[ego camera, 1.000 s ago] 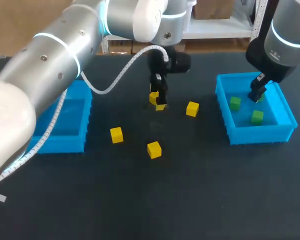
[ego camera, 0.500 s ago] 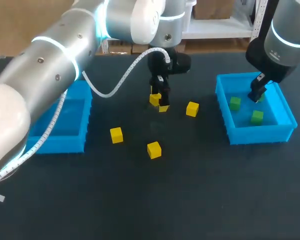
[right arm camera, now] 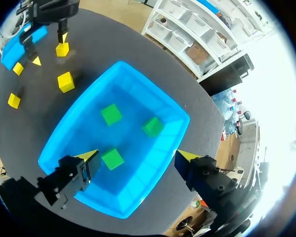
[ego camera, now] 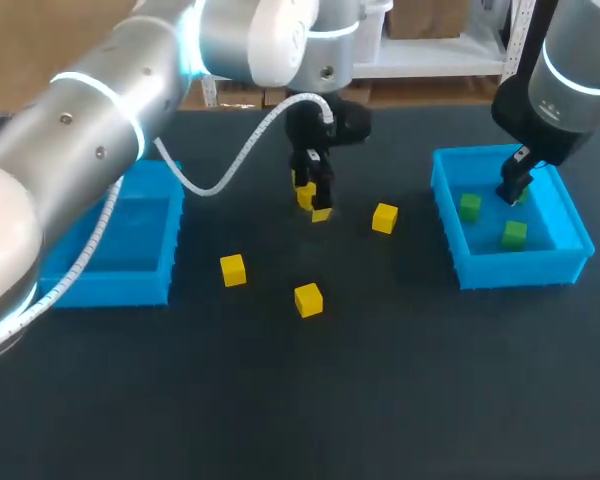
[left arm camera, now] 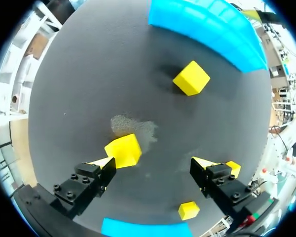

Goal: Put the green cubes in the right bin and the yellow cubes in the left bin.

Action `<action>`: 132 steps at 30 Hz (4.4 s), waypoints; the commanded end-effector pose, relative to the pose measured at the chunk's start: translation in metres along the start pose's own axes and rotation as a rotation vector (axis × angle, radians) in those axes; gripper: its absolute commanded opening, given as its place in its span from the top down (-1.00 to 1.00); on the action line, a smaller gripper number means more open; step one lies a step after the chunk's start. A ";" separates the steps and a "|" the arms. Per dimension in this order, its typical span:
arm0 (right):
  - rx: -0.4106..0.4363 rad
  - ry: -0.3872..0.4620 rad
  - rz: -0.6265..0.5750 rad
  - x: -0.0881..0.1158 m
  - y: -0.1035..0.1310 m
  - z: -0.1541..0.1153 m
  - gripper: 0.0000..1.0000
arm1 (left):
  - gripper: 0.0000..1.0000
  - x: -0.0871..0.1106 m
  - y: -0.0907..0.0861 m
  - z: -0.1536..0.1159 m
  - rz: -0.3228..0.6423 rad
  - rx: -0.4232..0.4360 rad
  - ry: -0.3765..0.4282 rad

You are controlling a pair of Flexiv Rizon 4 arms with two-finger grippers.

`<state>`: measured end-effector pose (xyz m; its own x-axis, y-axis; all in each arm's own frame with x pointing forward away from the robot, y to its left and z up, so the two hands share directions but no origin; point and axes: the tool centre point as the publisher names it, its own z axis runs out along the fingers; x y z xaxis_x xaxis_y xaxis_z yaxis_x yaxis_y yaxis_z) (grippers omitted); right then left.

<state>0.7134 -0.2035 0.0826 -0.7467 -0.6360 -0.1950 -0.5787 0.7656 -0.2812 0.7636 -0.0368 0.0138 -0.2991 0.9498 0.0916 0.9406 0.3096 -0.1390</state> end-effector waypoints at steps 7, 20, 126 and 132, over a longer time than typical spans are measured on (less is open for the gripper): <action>0.002 -0.003 0.001 0.001 0.000 0.000 -1.00 | -1.00 0.003 0.014 0.017 0.004 -0.039 -0.022; 0.002 -0.003 0.001 0.001 0.000 0.000 -1.00 | -1.00 -0.002 0.012 0.033 -0.039 -0.052 0.023; 0.002 -0.003 0.001 0.001 0.000 0.000 -1.00 | -1.00 0.209 -0.020 -0.066 -0.438 -0.197 -0.350; 0.002 -0.003 0.001 0.001 0.000 0.000 -1.00 | -1.00 0.172 -0.016 -0.088 -0.296 -0.175 -0.359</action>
<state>0.7134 -0.2035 0.0826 -0.7466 -0.6360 -0.1950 -0.5787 0.7655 -0.2812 0.6937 0.1305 0.1148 -0.5802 0.7631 -0.2847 0.7904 0.6119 0.0292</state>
